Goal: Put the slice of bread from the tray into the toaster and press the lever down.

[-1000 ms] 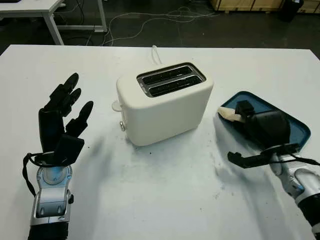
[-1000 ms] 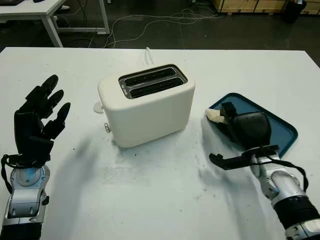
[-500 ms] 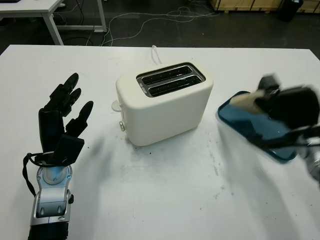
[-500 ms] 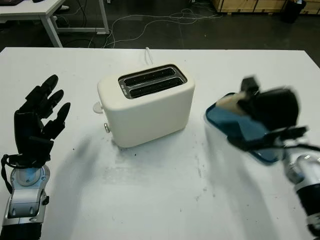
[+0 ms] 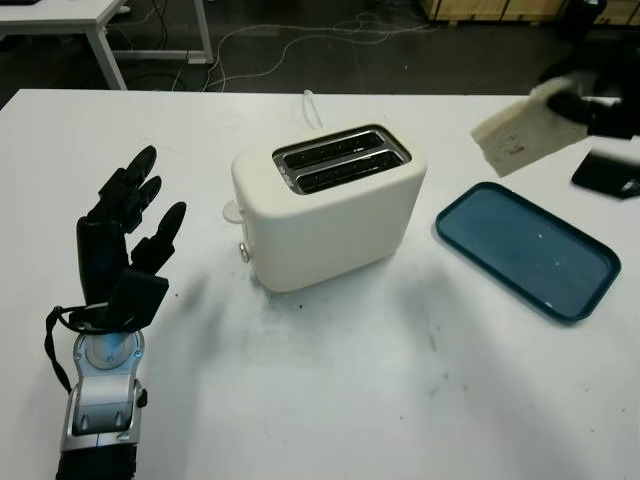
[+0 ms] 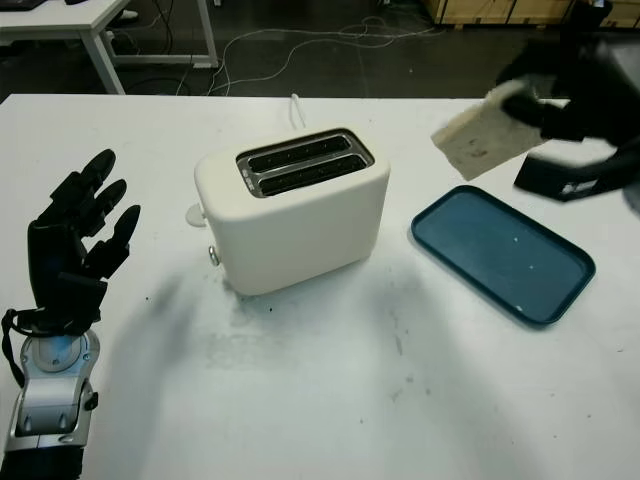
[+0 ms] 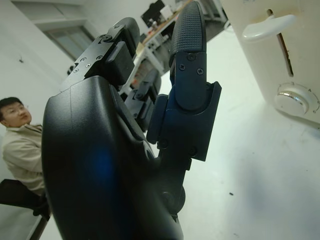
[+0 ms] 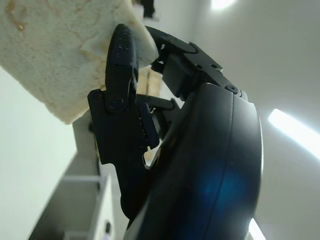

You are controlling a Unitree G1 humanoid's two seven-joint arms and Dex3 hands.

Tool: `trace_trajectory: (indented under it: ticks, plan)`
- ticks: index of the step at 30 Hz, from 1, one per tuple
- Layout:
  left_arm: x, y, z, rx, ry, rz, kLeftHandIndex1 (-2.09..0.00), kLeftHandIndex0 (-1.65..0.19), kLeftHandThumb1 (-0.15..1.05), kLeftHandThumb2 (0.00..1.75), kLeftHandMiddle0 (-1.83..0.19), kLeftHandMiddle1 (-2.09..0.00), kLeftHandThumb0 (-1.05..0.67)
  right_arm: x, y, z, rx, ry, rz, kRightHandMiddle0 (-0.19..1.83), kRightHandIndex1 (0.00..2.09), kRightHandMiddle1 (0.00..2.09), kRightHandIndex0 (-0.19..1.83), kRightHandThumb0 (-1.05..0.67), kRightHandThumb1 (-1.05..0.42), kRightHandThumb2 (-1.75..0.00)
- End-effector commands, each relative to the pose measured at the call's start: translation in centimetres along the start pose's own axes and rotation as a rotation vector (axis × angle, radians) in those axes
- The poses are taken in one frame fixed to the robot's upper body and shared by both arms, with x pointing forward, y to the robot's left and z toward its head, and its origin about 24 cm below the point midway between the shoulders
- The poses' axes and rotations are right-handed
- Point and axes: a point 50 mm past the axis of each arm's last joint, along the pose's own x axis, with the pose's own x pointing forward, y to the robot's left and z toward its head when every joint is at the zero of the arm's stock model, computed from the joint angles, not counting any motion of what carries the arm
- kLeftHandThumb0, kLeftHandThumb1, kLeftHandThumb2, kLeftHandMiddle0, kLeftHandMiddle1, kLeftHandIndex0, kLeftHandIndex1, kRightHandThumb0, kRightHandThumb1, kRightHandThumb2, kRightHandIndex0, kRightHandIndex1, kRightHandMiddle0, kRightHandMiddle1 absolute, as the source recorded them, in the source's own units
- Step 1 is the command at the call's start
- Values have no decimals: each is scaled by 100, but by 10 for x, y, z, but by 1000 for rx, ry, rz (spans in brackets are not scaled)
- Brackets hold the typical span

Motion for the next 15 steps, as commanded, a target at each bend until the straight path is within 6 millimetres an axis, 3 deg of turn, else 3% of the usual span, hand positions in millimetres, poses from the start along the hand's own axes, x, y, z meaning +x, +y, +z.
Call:
trace_trajectory:
  ticks: [1, 2, 3, 7, 10, 15]
  plan:
    - [-1, 2, -2, 6, -2, 0, 0, -50, 92, 23, -60, -1, -69, 12, -11, 10, 73, -19, 6, 69, 167, 145, 76, -52, -92, -39]
    - [-1, 2, -2, 10, 1, -1, 0, -50, 92, 23, -60, -1, -69, 18, -14, 15, 95, -24, 24, 68, 172, 161, 81, -52, -92, -36]
    - [-1, 2, -2, 13, 2, -3, 0, -50, 92, 24, -60, 0, -70, 25, -17, 21, 121, -44, 44, 69, 173, 164, 81, -51, -92, -34]
    - [-2, 0, -2, 6, 5, -2, 0, -50, 92, 24, -60, -1, -71, 47, -24, 44, 210, -143, 137, 74, 170, 146, 79, -40, -92, -29]
    - [-2, 0, -1, 15, 4, -2, 0, -50, 92, 24, -61, -1, -71, 62, -23, 62, 279, -219, 194, 78, 165, 145, 84, -34, -92, -29]
    - [-2, 0, -2, 5, 11, -2, 0, -50, 92, 23, -60, -1, -70, 75, -16, 90, 330, -320, 253, 78, 174, 169, 93, -34, -92, -33]
